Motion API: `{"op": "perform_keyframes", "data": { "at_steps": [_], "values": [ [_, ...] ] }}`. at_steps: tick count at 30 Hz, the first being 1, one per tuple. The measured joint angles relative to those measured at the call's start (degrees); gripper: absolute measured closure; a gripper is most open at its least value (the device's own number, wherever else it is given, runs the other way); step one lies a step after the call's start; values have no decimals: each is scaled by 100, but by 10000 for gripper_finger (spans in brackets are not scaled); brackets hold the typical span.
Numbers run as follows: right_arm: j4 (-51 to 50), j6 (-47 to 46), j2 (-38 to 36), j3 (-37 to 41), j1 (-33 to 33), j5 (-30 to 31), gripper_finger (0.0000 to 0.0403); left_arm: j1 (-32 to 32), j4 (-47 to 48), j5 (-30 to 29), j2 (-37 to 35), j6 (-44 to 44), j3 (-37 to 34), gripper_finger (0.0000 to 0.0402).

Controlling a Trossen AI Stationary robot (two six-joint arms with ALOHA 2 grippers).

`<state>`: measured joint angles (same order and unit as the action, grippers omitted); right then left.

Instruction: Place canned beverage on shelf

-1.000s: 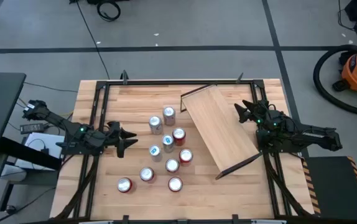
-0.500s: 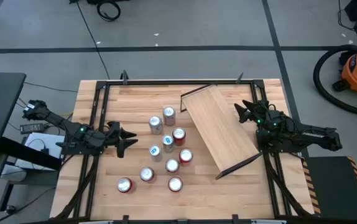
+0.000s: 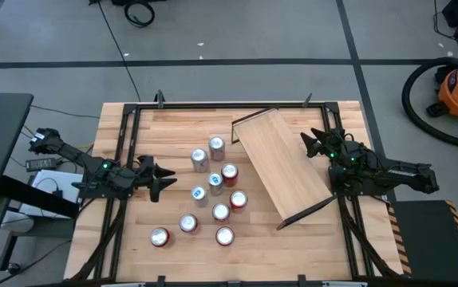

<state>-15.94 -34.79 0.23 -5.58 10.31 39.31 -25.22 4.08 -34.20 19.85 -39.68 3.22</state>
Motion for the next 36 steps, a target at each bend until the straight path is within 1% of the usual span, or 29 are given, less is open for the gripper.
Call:
{"op": "perform_keyframes", "data": {
  "at_steps": [22,26,29,32,34,36],
  "values": [
    [2,1,1,0,1,-1,56,3,-77,-27,1,-20,0,216],
    [0,0,0,0,-1,-2,56,3,-692,-691,1,-3,0,216],
    [0,0,2,0,1,-2,56,3,-1477,-1171,1,-314,0,216],
    [235,-148,2,2,3,2,56,3,-2076,-1242,-2,-267,0,216],
    [667,-355,2,2,4,42,56,3,-2366,-1242,-1,-187,0,216],
    [1239,-402,2,2,5,215,56,3,-2671,-1244,-1,-169,0,216]
  ]
}}
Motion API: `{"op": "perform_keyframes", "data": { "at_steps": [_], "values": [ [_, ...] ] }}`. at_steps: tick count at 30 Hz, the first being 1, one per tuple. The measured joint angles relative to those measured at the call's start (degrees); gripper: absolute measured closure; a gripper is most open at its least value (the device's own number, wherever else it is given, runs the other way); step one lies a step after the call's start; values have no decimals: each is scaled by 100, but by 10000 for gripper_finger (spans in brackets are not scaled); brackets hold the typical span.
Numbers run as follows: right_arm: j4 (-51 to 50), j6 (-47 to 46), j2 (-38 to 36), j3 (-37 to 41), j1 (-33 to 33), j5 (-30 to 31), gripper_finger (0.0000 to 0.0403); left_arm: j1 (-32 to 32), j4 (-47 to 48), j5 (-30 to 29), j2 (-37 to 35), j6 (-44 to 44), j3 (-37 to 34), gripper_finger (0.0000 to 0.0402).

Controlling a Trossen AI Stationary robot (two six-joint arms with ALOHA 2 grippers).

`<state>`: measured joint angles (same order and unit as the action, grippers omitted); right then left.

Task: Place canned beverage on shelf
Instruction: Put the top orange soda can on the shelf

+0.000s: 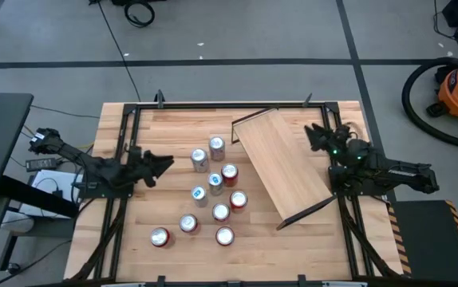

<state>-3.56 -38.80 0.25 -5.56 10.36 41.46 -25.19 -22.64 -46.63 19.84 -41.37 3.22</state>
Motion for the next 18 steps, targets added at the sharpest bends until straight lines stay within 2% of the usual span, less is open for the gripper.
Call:
{"op": "perform_keyframes", "data": {
  "at_steps": [4,9,12,18],
  "values": [
    [1418,109,0,0,1,559,56,0,-445,2,0,6,0,216],
    [2667,133,-2,0,1,492,56,0,-728,7,0,-28,0,216],
    [2755,126,-2,0,1,474,56,0,-721,18,2,-139,0,216],
    [2746,-546,0,0,-6,403,56,0,-777,20,0,-294,0,216]
  ]
}}
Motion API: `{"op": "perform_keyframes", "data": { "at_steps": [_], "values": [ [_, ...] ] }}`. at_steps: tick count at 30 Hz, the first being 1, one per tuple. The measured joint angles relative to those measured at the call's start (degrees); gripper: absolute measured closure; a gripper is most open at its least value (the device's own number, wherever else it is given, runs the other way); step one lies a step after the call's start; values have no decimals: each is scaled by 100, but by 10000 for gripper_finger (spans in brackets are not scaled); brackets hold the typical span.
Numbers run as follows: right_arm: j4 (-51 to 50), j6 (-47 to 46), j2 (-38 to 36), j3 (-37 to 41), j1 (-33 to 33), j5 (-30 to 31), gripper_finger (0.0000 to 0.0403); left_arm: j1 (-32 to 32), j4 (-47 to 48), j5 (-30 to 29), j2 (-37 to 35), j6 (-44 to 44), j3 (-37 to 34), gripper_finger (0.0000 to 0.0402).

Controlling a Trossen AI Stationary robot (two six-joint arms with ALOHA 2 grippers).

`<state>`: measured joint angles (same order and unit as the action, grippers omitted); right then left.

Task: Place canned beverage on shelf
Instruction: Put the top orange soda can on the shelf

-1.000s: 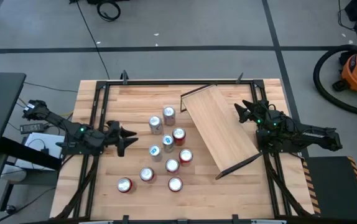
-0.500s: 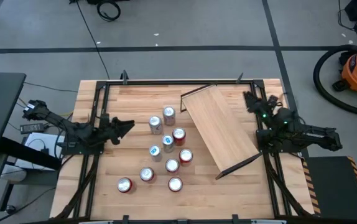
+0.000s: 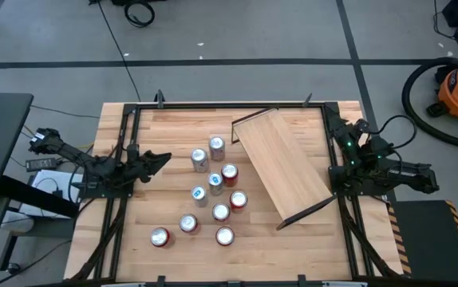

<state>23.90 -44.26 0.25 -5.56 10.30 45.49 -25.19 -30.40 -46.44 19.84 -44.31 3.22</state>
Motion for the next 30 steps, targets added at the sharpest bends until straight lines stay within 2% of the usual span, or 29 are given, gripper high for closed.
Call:
{"op": "perform_keyframes", "data": {
  "at_steps": [5,8,10,12,17,23,26,30],
  "values": [
    [6,-359,0,0,-2,-386,56,0,-249,239,-1,-89,4,216],
    [172,-857,65,-43,-1,-960,56,0,-223,632,4,-2,191,216],
    [92,-576,207,-212,-10,-1396,56,-2,-100,739,16,167,421,216],
    [3,-286,476,-452,-41,-1491,56,-2,269,727,48,435,727,216],
    [-130,398,1603,-1316,-101,-1580,56,0,1604,357,290,518,1568,216],
    [-993,783,3275,-2582,-241,-2458,56,0,2942,319,689,286,2291,216],
    [-1587,1045,4124,-3255,-348,-3080,56,0,3225,303,884,89,2503,216],
    [-2381,1667,5075,-4208,-491,-3550,56,63,3549,208,1136,8,2764,216]
  ]
}}
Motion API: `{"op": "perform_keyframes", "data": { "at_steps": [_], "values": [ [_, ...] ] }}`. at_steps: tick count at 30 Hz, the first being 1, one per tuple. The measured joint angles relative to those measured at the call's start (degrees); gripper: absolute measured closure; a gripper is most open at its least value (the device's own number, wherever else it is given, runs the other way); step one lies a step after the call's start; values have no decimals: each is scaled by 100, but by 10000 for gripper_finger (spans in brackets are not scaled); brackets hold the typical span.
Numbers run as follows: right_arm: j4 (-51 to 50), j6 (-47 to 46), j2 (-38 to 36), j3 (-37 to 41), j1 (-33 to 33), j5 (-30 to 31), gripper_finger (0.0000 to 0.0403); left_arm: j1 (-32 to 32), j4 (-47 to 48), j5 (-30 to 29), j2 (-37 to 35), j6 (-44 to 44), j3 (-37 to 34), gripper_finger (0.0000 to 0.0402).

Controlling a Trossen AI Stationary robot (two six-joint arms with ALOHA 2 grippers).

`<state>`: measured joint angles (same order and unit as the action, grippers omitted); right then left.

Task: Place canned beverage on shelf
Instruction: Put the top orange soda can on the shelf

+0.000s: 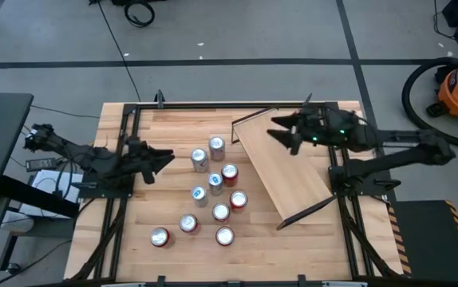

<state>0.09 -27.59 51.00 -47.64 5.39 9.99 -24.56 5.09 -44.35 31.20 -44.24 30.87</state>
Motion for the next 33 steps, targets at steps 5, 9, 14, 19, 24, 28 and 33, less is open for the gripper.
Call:
{"op": "perform_keyframes", "data": {
  "at_steps": [5,9,14,19,24,28,33],
  "values": [
    [-1064,770,887,-993,-120,-383,56,242,391,14,230,-273,157,216],
    [-1496,1114,1350,-1587,-126,-688,56,405,553,217,310,-511,222,216],
    [-1760,1153,1906,-2045,-127,-817,56,648,910,515,383,-595,346,216],
    [-1761,1164,2373,-2280,-229,-971,56,887,1072,1326,450,-605,374,216],
    [-1891,1132,2803,-2625,-477,-1034,56,1136,1499,2189,496,-765,374,216],
    [-2507,1130,3283,-3096,-731,-1142,56,1310,1711,2536,488,-758,374,216],
    [-3517,973,3915,-3791,-986,-1075,56,1469,1847,2927,479,-489,374,216]
  ]
}}
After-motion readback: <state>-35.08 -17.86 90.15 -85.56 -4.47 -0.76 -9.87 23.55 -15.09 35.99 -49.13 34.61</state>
